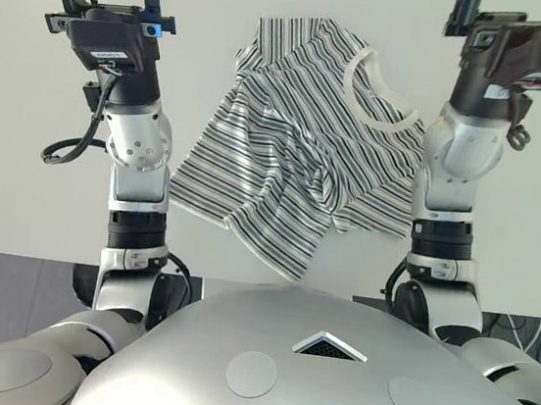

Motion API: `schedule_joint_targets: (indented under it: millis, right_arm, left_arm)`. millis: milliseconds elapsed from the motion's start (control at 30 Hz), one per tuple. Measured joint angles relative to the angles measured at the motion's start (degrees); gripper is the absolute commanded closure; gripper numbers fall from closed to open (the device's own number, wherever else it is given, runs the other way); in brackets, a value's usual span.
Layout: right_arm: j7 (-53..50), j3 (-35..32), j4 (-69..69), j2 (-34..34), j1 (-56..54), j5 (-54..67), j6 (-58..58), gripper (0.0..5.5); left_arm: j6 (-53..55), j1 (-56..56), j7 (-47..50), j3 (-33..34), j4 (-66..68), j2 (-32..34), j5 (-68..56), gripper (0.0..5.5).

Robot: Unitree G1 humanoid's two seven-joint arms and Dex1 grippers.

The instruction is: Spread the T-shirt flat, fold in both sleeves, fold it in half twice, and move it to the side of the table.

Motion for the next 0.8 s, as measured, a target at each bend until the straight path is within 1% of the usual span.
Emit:
schedule_joint_targets:
  millis: [133,233,500,800]
  right_arm:
    - [1.7,-2.6,1.7,-2.7,-1.6,2.2,0.2,1.98]
    - [2.1,-3.1,3.4,-3.0,-1.9,2.4,-0.2,1.98]
    - [1.9,-0.7,4.7,-0.2,-3.4,-0.3,-0.4,1.98]
    - [-0.4,-1.2,4.7,1.5,-1.1,-2.7,-0.2,1.98]
  left_arm:
    - [0.0,0.0,0.6,-0.1,0.0,-0.8,0.3,3.23]
    - [0.0,-0.4,0.8,0.3,0.3,-0.6,0.2,3.23]
    - [0.0,-2.2,0.2,2.6,1.3,1.8,-1.0,3.23]
    - [1.3,-4.9,-2.5,2.4,2.0,3.6,-3.7,3.23]
